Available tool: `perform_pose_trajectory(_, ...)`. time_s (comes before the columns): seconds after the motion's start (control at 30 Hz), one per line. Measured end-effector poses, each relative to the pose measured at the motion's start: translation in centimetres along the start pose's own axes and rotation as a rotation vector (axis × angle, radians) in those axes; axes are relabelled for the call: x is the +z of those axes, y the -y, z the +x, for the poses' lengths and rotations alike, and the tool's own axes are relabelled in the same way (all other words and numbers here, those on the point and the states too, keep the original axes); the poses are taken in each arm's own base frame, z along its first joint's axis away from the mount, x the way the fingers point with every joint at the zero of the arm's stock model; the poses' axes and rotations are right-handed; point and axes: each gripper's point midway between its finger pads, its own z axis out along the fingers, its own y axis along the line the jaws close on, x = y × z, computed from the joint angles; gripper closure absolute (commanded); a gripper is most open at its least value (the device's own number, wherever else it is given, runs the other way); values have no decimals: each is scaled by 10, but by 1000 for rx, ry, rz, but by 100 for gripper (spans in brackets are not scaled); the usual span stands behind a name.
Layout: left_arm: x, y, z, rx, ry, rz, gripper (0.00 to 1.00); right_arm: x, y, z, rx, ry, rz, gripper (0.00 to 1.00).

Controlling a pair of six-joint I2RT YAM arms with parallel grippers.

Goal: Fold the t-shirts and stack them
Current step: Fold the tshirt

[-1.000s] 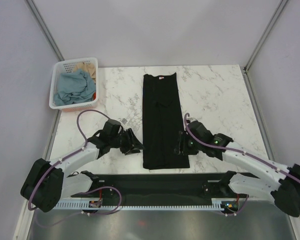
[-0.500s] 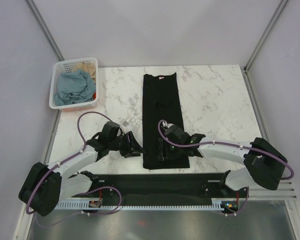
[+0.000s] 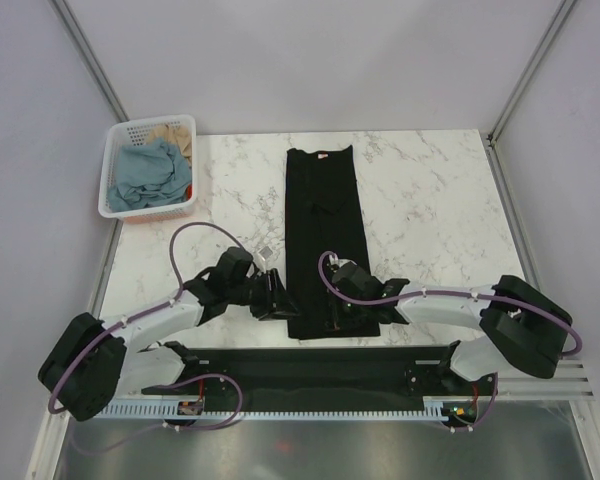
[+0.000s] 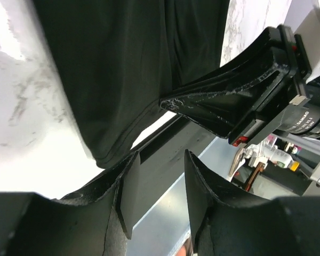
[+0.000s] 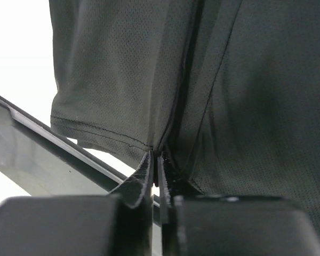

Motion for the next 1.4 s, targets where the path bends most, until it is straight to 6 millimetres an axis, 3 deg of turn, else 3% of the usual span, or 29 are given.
perform_pose_trajectory(0.2,19,-2,16,22,-56,-8,55,-1,2,0,21,21,-5,96)
perform_pose_trajectory(0.43,29,-43,31,-29,-74,-116,57,-1,0,1,37,36,-7,92)
perform_pose_trajectory(0.53,30,-41,31,-24,-70,-106,57,-1,1,1,32,46,6,91)
perform_pose_trajectory(0.77,28,-37,32,-19,-76,-90,52,-5,-2,5,31,48,13,68)
perform_pose_trajectory(0.97,16,-18,28,3,-58,-57,46,-25,-16,-5,33,80,-17,54)
perform_pose_trajectory(1.1,14,-14,26,8,-52,-51,46,-42,-25,-18,36,123,-26,51)
perform_pose_trajectory(1.23,14,-26,29,-7,-49,-90,45,-56,-17,-23,40,156,26,49)
perform_pose_trajectory(1.4,14,-46,35,-31,-51,-155,45,-70,12,-27,86,178,117,50)
